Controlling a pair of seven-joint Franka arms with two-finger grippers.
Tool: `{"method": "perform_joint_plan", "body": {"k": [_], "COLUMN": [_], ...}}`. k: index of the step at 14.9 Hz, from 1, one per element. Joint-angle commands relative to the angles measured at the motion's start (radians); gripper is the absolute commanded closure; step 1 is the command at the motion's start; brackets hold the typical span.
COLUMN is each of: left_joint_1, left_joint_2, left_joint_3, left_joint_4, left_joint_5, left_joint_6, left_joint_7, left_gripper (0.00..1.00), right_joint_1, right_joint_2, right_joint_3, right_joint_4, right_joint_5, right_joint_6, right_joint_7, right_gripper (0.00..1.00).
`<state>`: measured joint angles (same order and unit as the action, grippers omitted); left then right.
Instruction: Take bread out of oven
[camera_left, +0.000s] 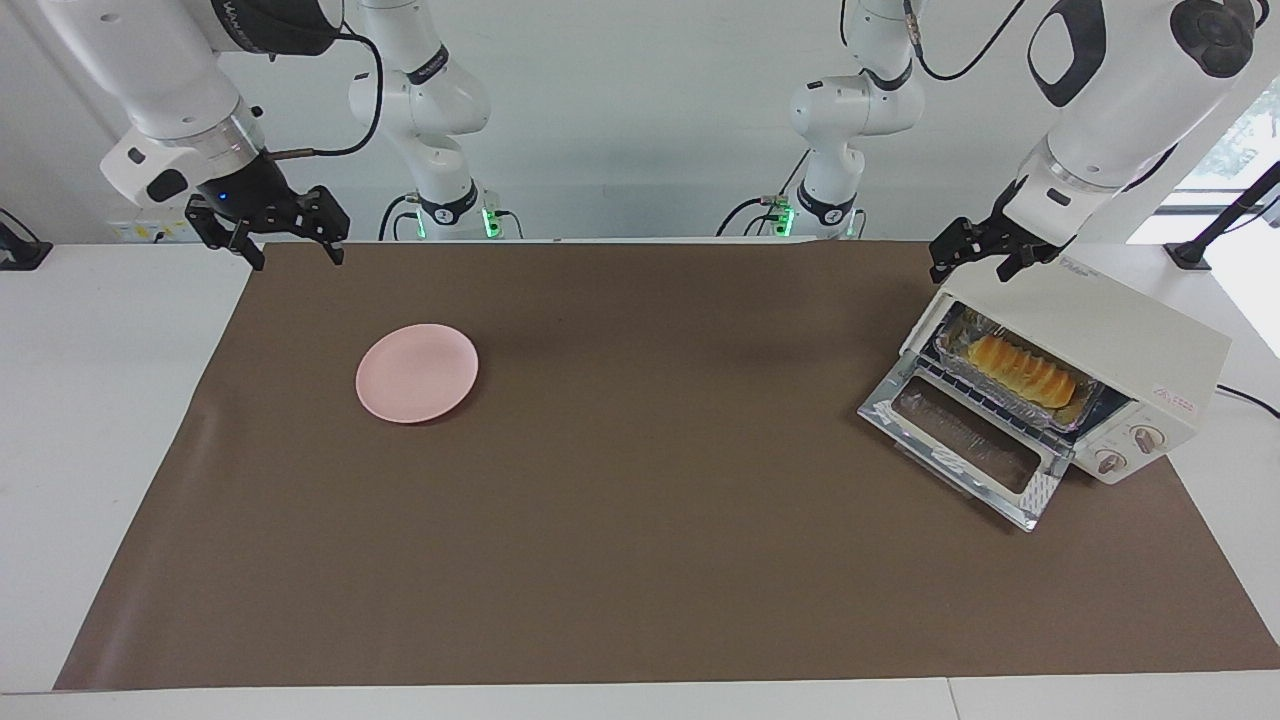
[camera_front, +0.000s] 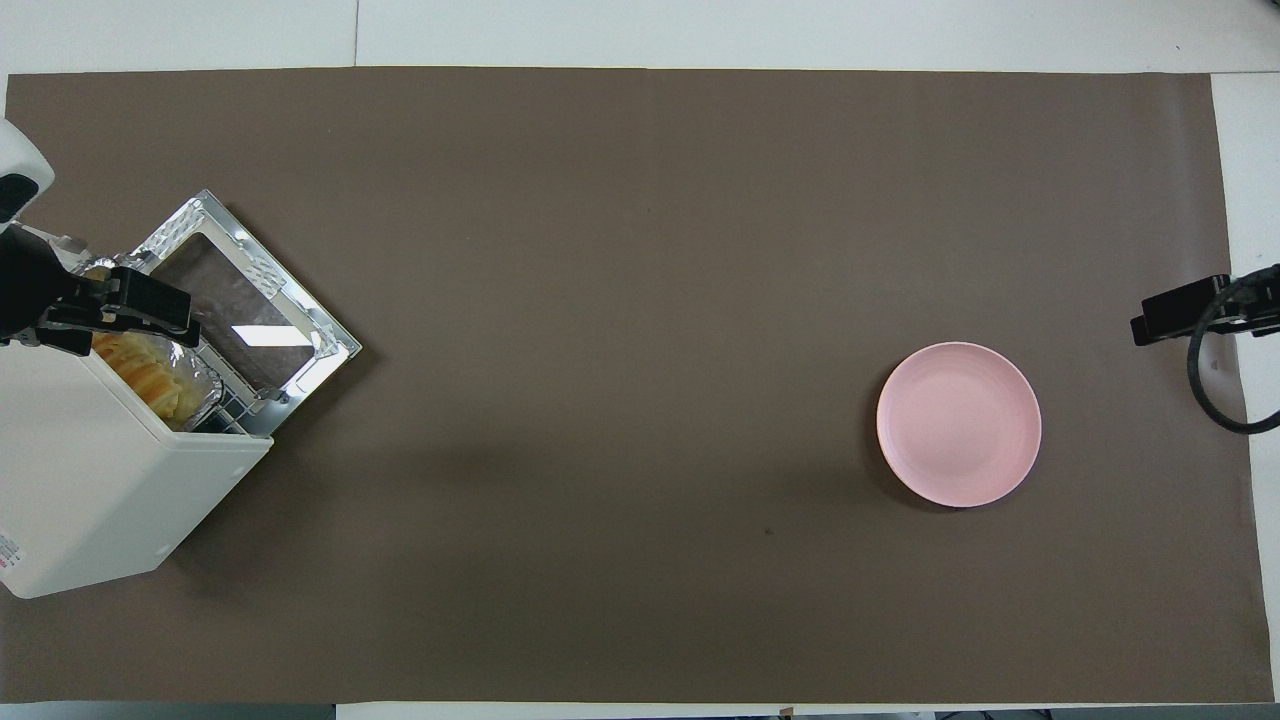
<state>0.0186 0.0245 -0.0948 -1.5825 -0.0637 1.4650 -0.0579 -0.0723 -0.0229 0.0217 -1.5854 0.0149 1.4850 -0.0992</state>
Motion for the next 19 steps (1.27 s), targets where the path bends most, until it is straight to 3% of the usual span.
{"method": "perform_joint_plan", "body": {"k": [1,5,14,17,19], "left_joint_1": [-0.002,-0.04,-0.023,-0.02,0.03], "left_joint_2": [0.002,-0.004,-0.018,-0.005,0.015], "left_joint_3": [-0.002,-0.002,0.013,0.015,0.013], "left_joint_4": [0.006,-0.016,-0.02,-0.043,-0.088], "left_joint_5": [-0.015,-0.004,-0.001,0.108,0.114], "left_joint_6": [0.006,0.011,0.049,0.156,0.28], "left_joint_7": [-0.014,0.0,-0.074,-0.115,-0.248], "left_gripper": [0.0,0.0,0.0,0.0,0.0], "right_joint_1": [-0.009,-0.009,-0.009,-0.009,-0.009], "right_joint_2": [-0.022,-0.022,-0.022,-0.022,-0.022], "right_joint_3": [0.007,0.007,0.007,0.007,0.007], "right_joint_4": [-0.024,-0.024,-0.024,-0.024,-0.024], "right_joint_5": [0.013,0.013,0.013,0.013,0.013], "right_joint_6": [-0.006,-0.006,-0.006,-0.006,-0.006], "right_joint_7": [0.01,0.01,0.01,0.01,0.01], "right_gripper": [0.0,0.0,0.0,0.0,0.0]}}
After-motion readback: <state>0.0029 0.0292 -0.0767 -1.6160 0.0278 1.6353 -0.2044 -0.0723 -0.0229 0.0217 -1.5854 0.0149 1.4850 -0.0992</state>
